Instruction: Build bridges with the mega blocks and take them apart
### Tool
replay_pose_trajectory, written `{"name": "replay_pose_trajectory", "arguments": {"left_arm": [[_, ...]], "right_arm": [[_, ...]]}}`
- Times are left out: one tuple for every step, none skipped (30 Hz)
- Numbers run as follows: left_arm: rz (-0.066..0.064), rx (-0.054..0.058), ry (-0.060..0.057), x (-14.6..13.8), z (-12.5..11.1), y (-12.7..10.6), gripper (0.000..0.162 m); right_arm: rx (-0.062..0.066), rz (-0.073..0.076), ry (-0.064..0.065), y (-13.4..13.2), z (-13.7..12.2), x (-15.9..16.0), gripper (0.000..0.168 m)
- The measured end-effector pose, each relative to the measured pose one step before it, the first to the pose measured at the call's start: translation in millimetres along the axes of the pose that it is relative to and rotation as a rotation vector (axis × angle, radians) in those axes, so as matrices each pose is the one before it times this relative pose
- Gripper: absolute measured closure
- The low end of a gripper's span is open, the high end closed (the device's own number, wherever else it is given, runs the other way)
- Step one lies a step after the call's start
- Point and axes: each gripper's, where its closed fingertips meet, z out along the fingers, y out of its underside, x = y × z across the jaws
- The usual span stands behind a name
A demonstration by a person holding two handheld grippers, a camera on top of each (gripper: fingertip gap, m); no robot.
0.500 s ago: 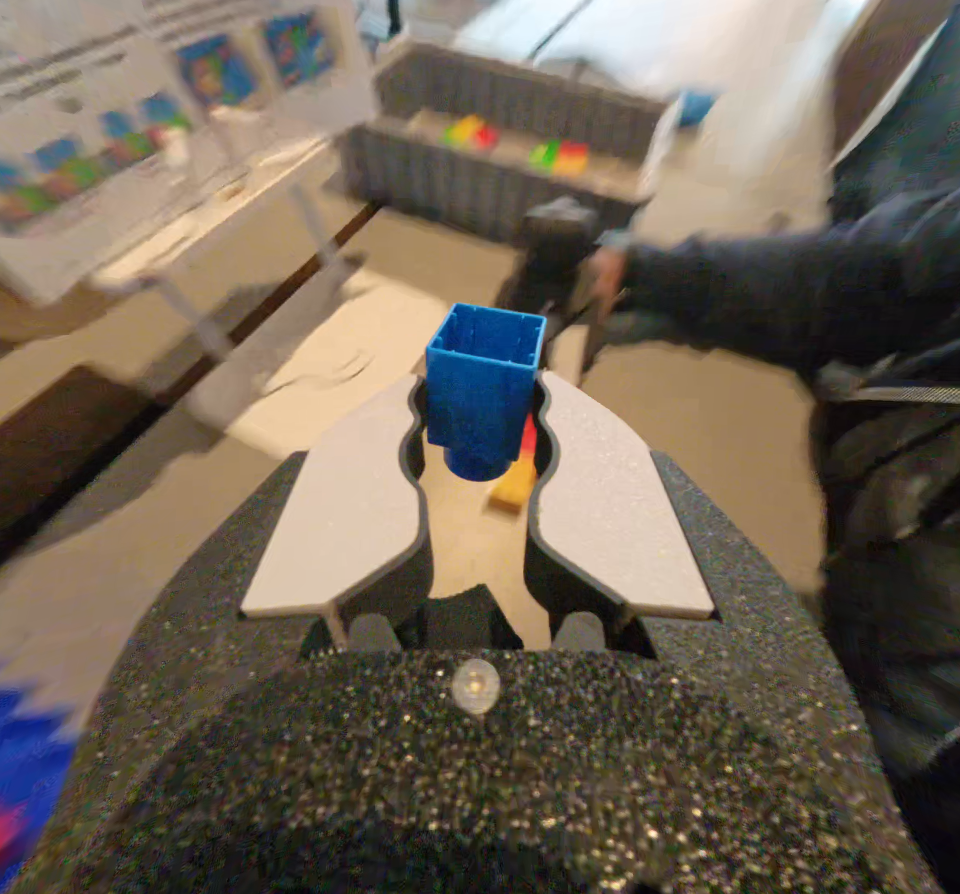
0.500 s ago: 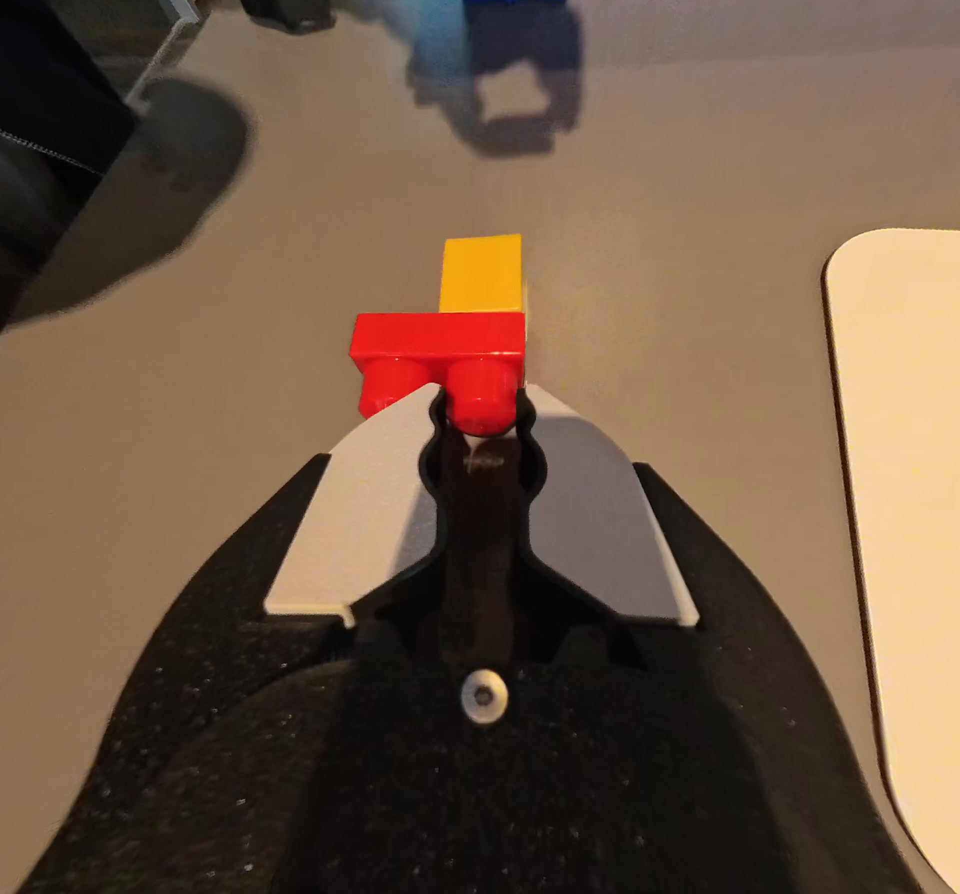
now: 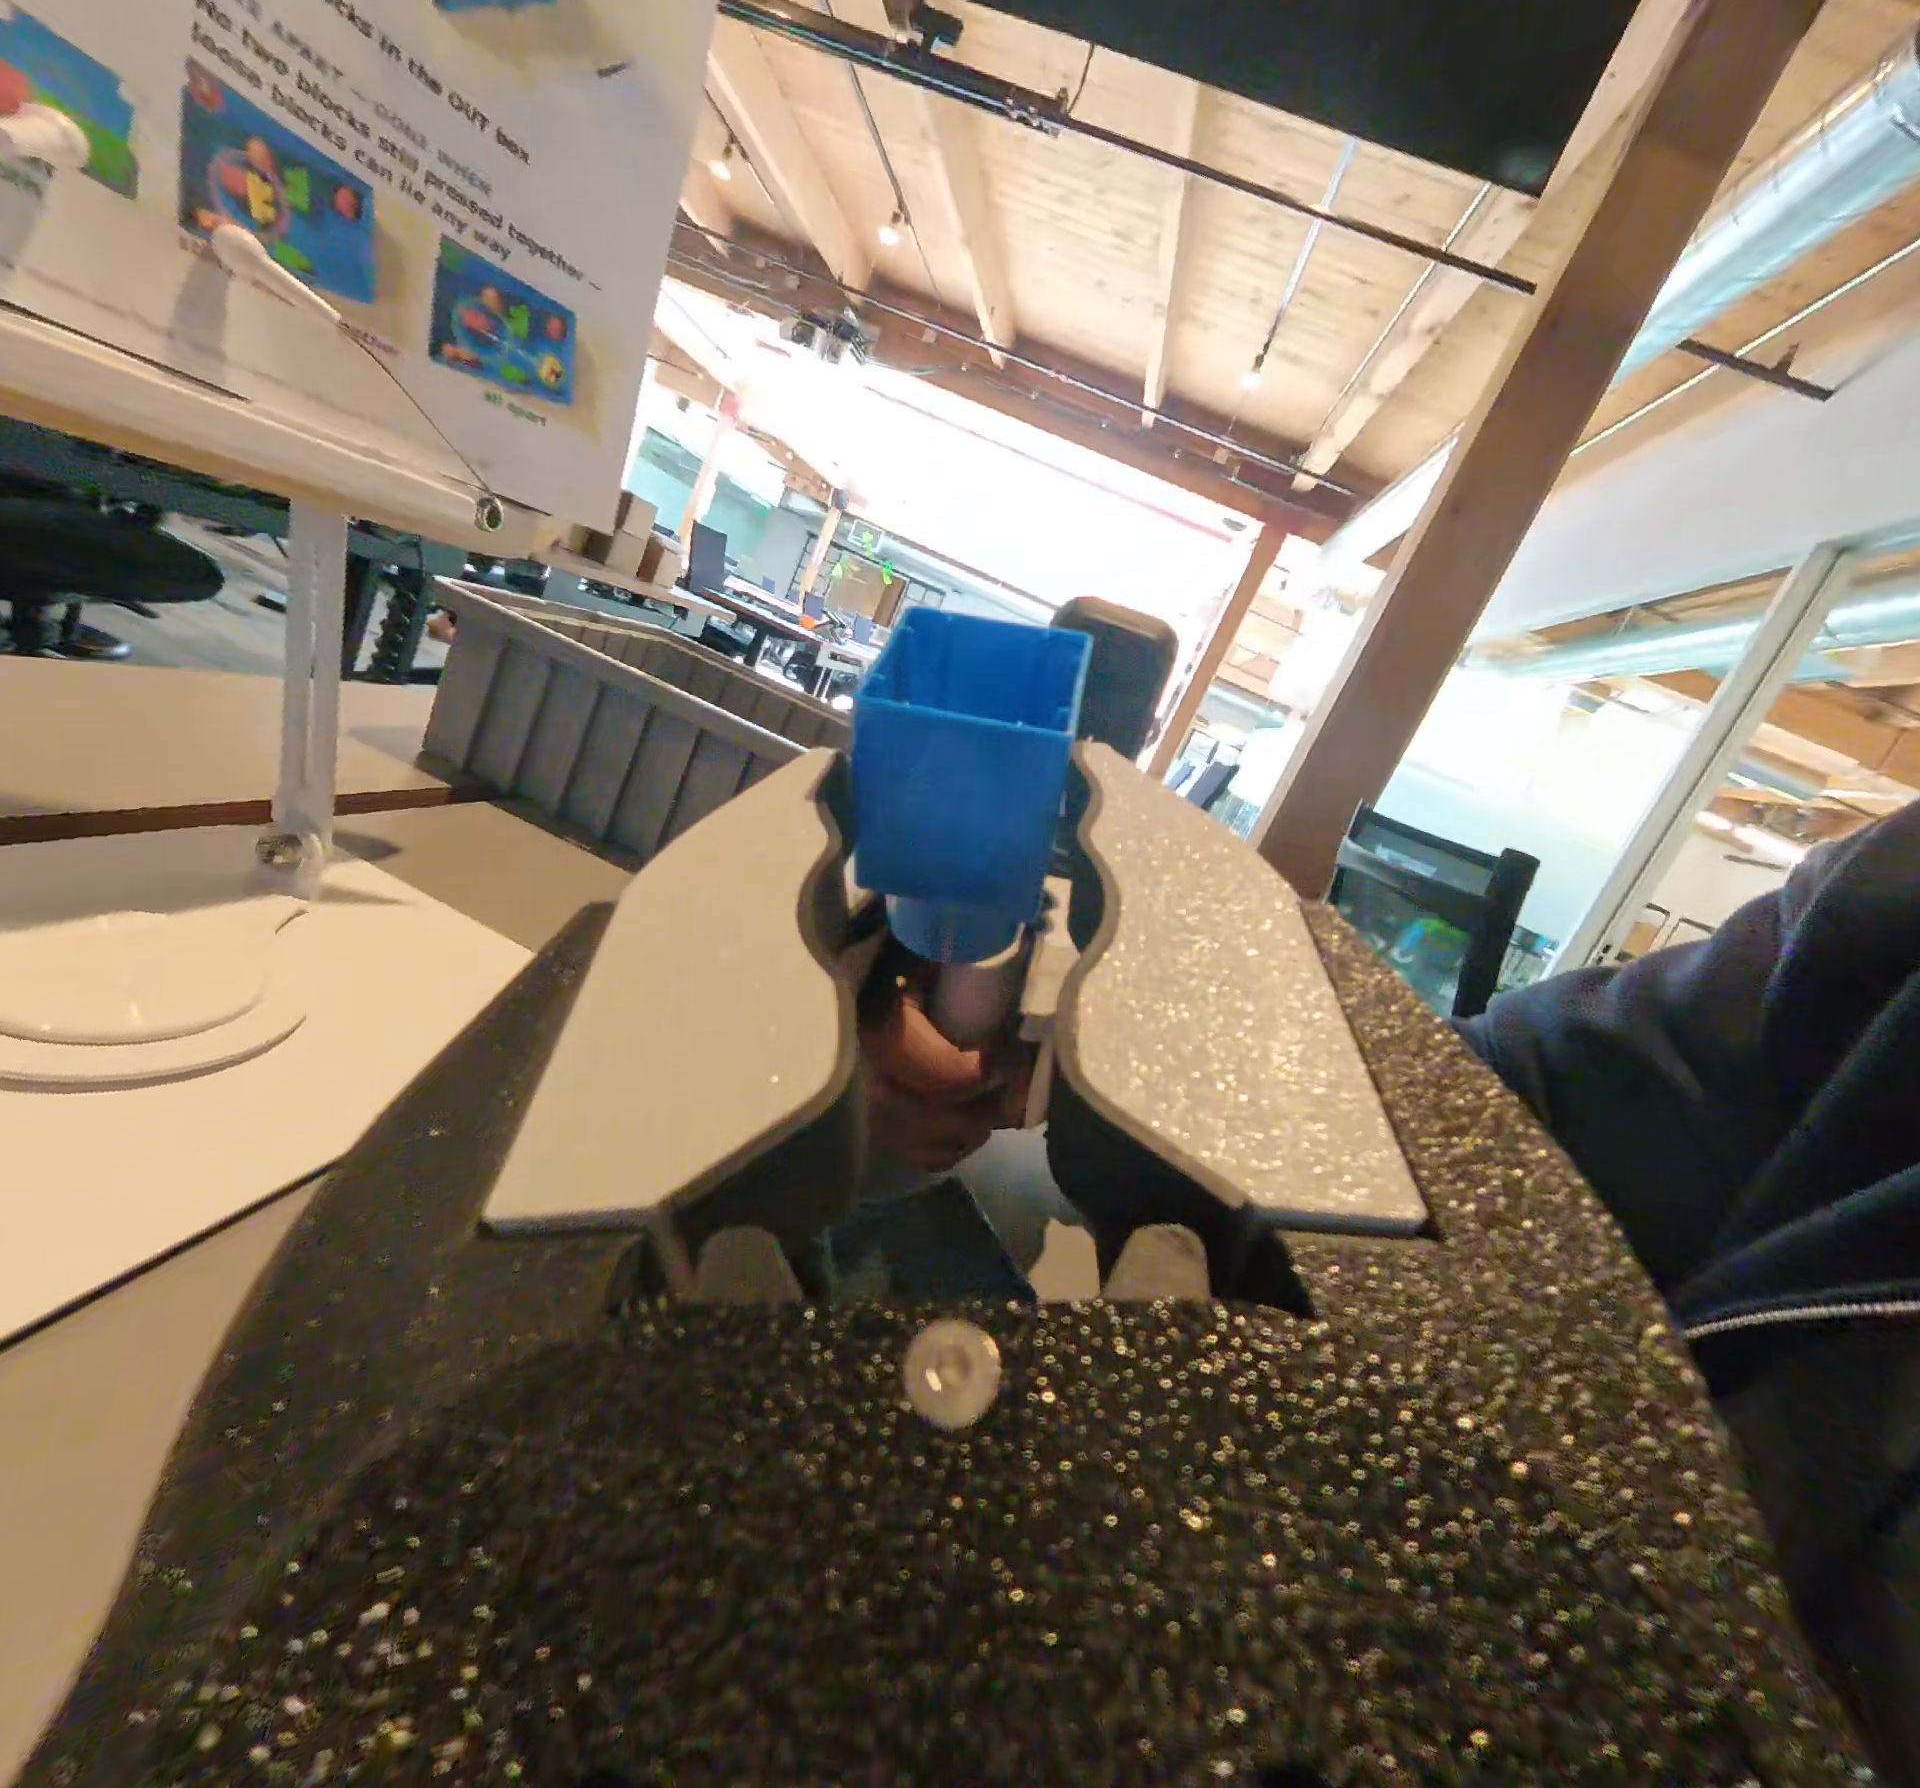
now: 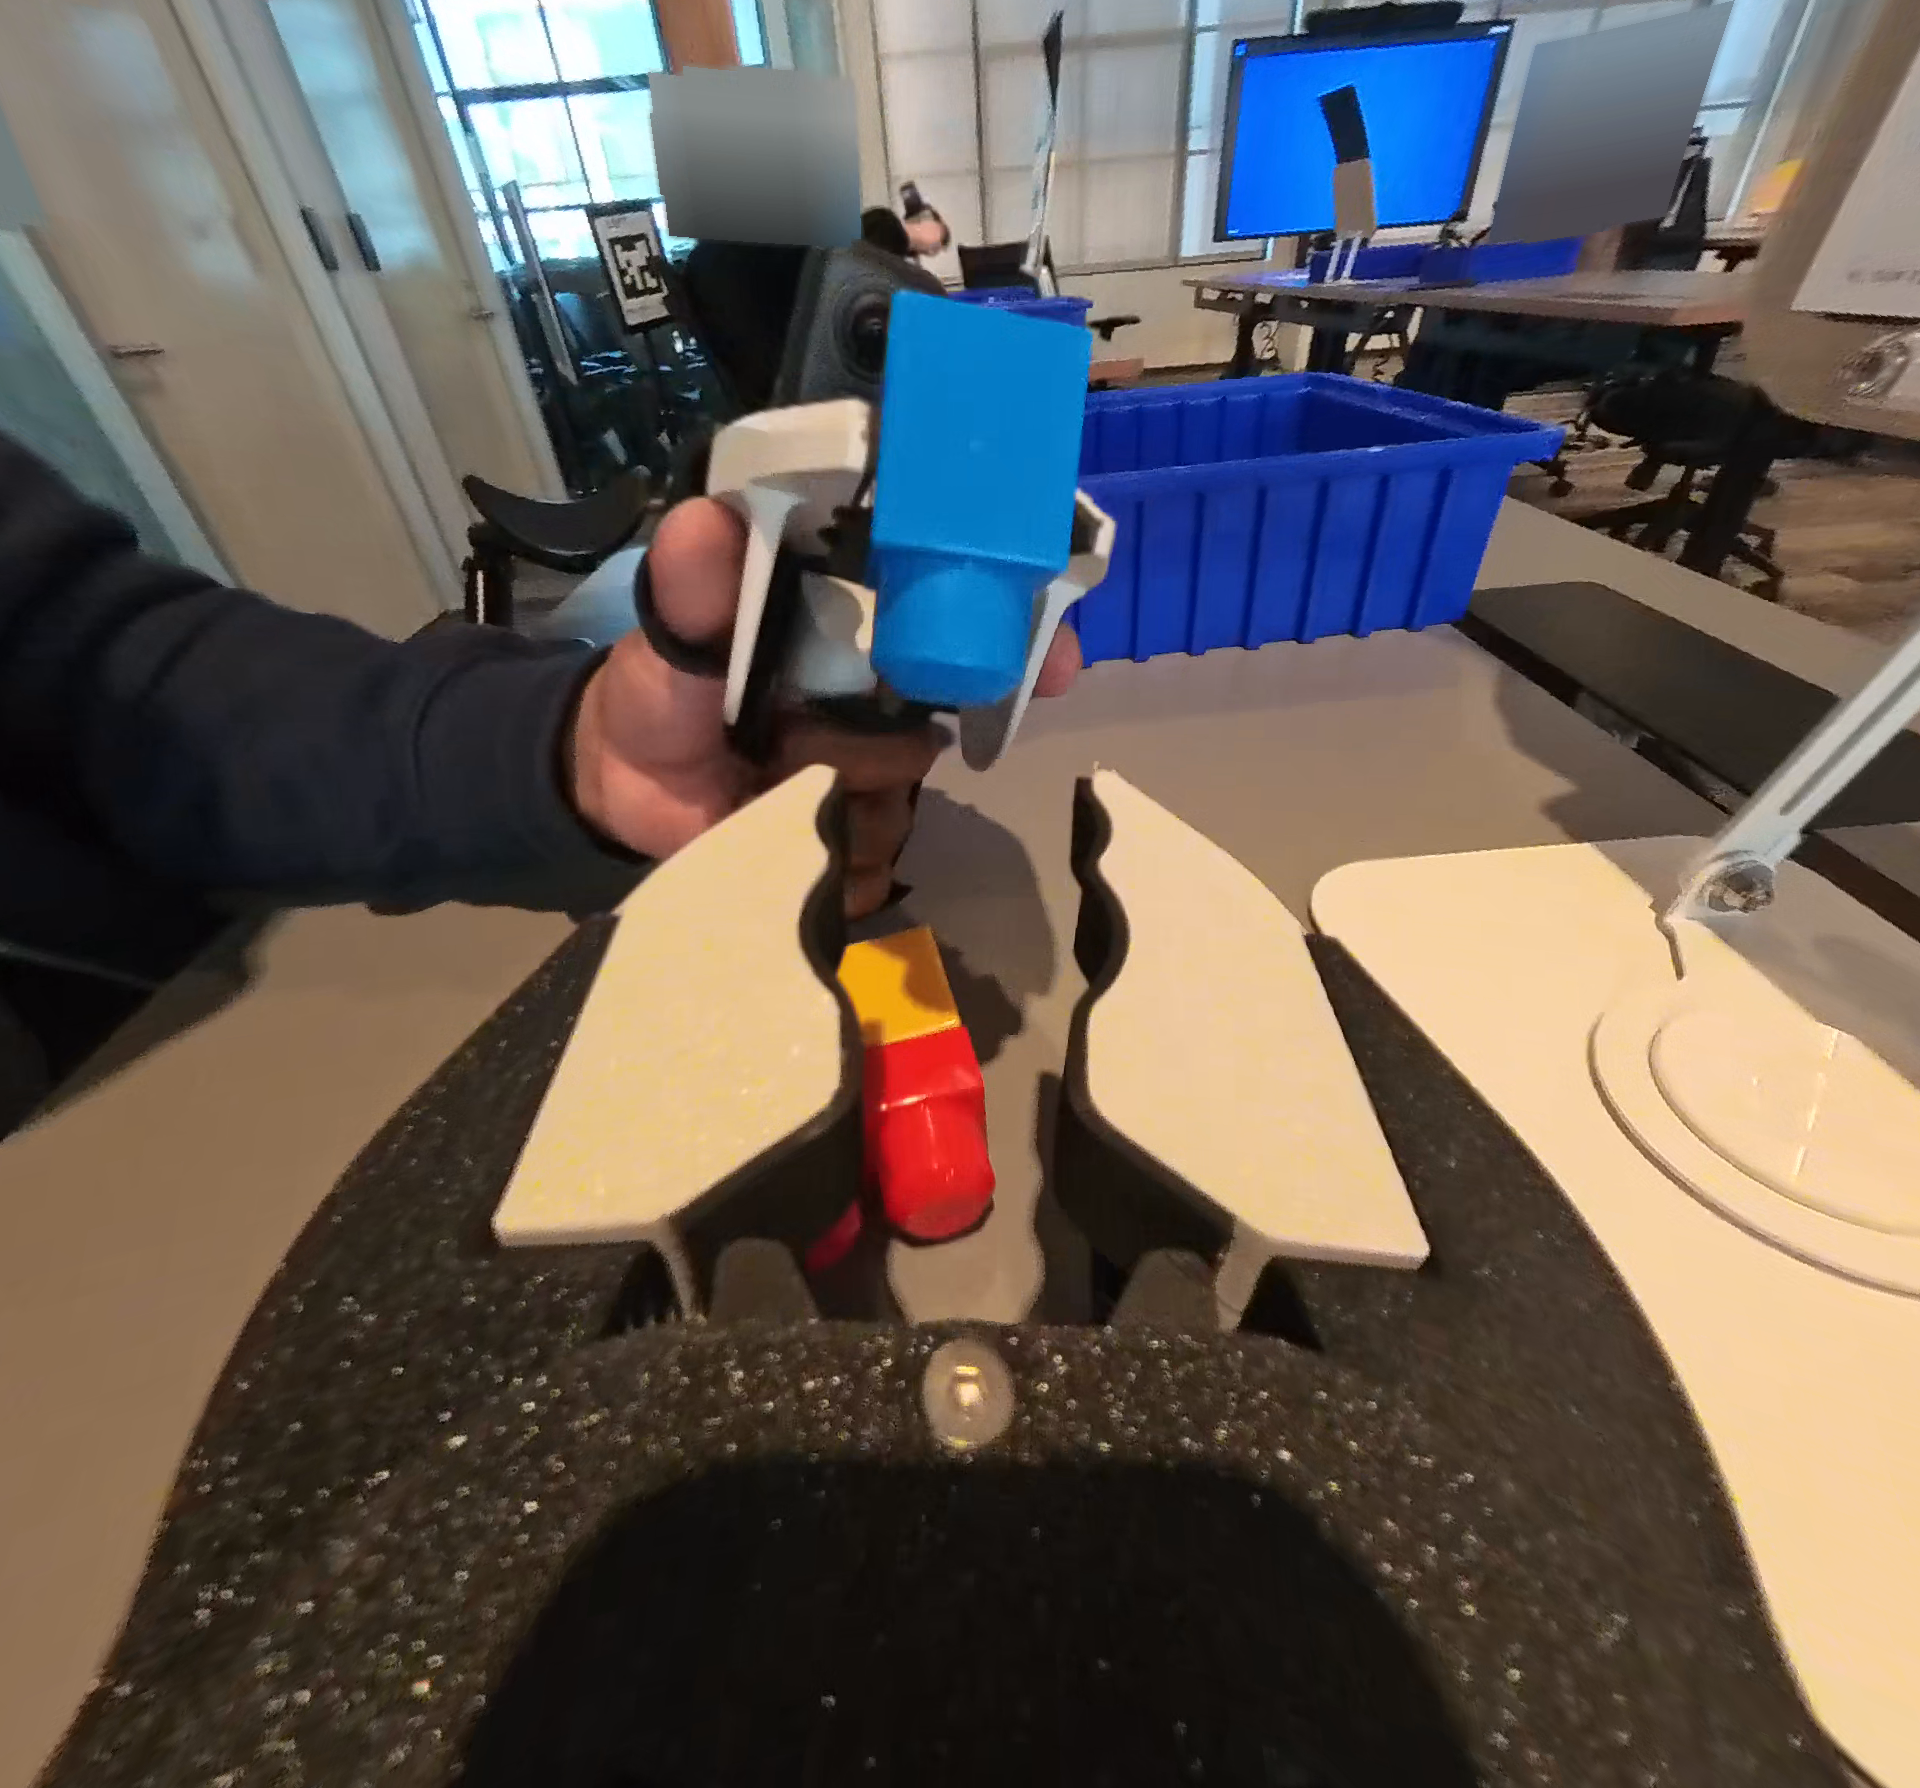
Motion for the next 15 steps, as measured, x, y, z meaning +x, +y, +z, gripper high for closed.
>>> {"name": "replay_pose_trajectory", "arguments": {"left_arm": [[0.0134,-0.0056,-0.0079,-0.68,-0.23,1.53,0.124],[0.0123,-0.0083,-0.0149,-2.11,-0.26,1.30,0.124],[0.0071,-0.0110,-0.0049,-1.07,-0.03,1.16,0.124],[0.0023,-0.0069,-0.0013,-0.86,-0.05,0.59,0.124],[0.0003,-0.0058,-0.0028,-1.06,-0.10,0.79,0.124],[-0.0009,-0.0069,-0.0040,-1.14,0.13,1.15,0.124],[0.0009,-0.0072,-0.0038,-0.79,0.12,1.27,0.124],[0.0043,-0.0026,-0.0031,-0.59,-0.04,0.66,0.124],[0.0034,-0.0004,-0.0012,-0.36,-0.12,0.04,0.124],[0.0014,-0.0031,-0.0011,-0.30,0.10,0.26,0.124],[0.0026,-0.0090,-0.0029,-0.61,0.25,0.98,0.124],[0.0069,-0.0103,-0.0026,-0.19,0.37,1.28,0.124],[0.0097,-0.0125,-0.0004,0.33,0.64,1.74,0.124],[0.0112,-0.0142,-0.0010,0.50,0.90,2.07,0.124],[0.0094,-0.0048,-0.0036,0.30,0.68,0.91,0.124]], "right_arm": [[0.0012,-0.0012,0.0098,-0.19,4.01,0.00,0.127],[0.0025,-0.0055,0.0056,-0.11,3.59,-0.74,0.127],[0.0041,-0.0017,0.0009,-0.34,3.15,-1.06,0.128],[-0.0010,0.0041,0.0024,0.36,2.97,-0.01,0.128],[-0.0024,0.0043,0.0062,0.52,2.47,0.90,0.129],[0.0057,0.0032,0.0076,-0.49,1.42,1.16,0.131],[0.0122,0.0063,0.0044,-1.43,0.48,0.87,0.133],[0.0127,0.0101,-0.0032,-1.85,-0.09,0.12,0.134],[0.0084,0.0107,-0.0063,-1.25,-0.59,0.04,0.134],[0.0041,0.0078,-0.0025,-0.78,-0.91,0.44,0.135],[0.0042,0.0056,0.0002,-0.69,-1.20,0.83,0.136],[0.0051,0.0072,0.0011,-1.12,-1.13,0.79,0.138],[0.0054,0.0082,0.0008,-1.39,-1.02,0.73,0.139],[0.0034,0.0060,0.0000,-1.18,-0.82,0.40,0.141],[-0.0042,0.0024,-0.0011,-0.01,-0.26,0.04,0.141]]}}
